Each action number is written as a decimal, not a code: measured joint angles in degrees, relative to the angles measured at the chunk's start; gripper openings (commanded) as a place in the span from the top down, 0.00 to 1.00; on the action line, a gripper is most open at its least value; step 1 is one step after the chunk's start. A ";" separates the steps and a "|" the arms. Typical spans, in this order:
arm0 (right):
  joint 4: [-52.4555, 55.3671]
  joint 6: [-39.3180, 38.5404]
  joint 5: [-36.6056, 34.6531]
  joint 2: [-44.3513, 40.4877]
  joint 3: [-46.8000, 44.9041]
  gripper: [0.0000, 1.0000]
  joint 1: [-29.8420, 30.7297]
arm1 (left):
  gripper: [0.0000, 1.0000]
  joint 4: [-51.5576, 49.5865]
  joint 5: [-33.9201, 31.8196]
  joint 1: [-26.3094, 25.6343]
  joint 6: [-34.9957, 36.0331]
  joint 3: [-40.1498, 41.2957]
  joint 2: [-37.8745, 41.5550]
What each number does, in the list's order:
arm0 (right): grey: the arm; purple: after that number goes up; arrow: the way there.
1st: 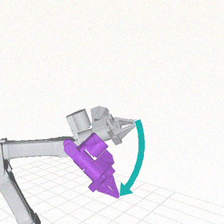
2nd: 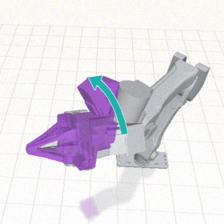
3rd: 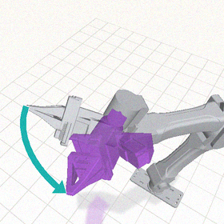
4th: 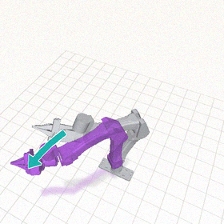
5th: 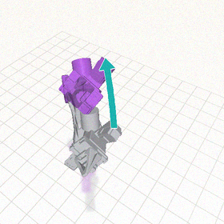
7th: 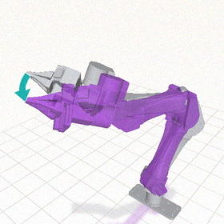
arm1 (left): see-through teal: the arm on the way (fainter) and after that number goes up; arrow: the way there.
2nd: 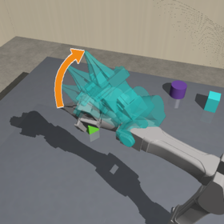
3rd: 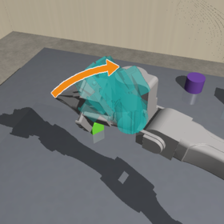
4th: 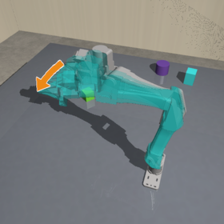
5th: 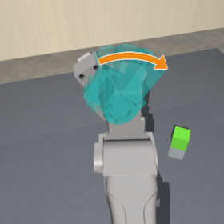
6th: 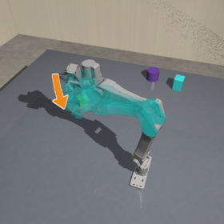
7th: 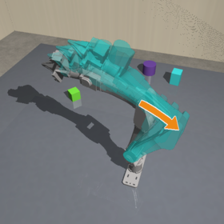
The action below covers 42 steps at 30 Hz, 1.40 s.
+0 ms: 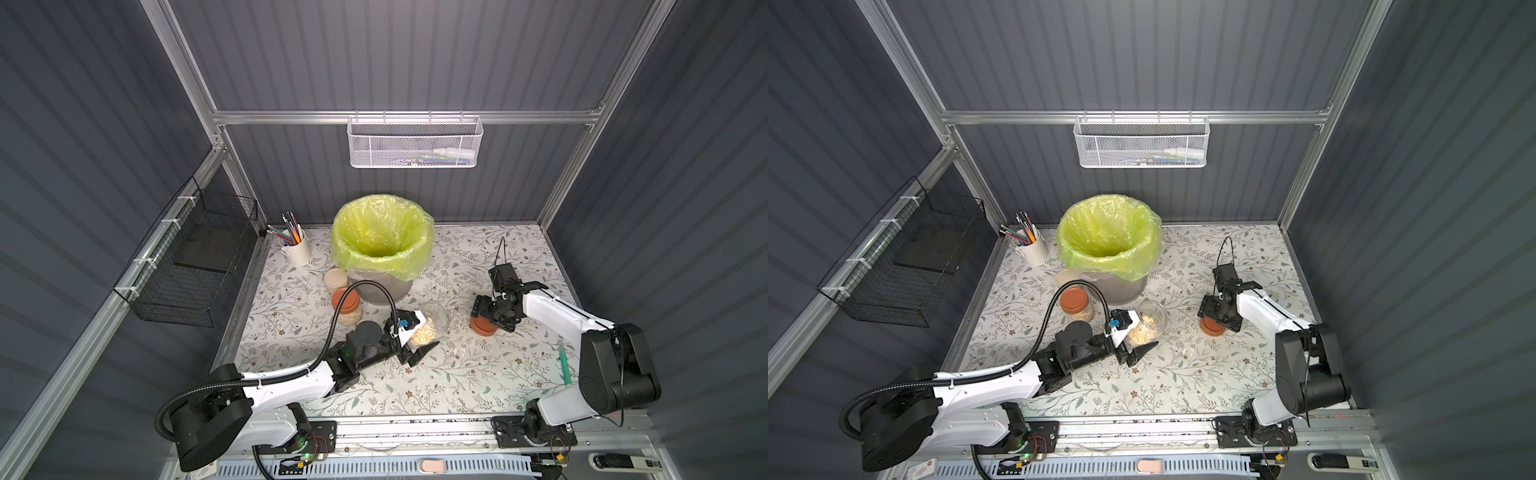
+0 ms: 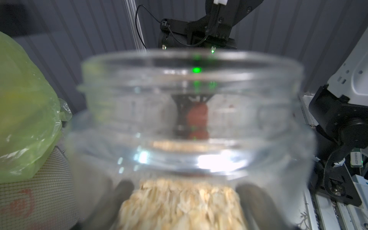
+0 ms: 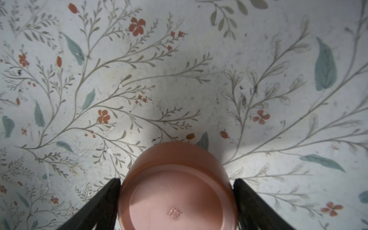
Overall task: Empty expired oatmeal from jars
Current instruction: Place the lid at the center of the board.
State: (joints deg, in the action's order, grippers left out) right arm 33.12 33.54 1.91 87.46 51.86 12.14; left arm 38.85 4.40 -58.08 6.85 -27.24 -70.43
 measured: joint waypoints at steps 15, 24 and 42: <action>-1.90 2.08 -1.11 4.85 0.74 0.26 2.19 | 0.82 -0.74 -0.09 0.00 0.02 0.00 0.70; -2.45 1.95 -1.01 5.92 0.74 0.07 2.27 | 0.81 -0.70 -0.44 0.00 0.00 0.07 1.46; 4.70 2.75 -4.31 -9.40 1.79 0.01 3.10 | 0.81 -4.02 -0.68 0.00 -0.04 0.74 5.20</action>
State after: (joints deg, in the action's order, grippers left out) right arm 37.82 36.29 -2.39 78.06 53.65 15.25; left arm 34.83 3.73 -58.08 6.81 -26.50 -65.23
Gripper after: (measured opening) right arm 0.990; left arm 0.875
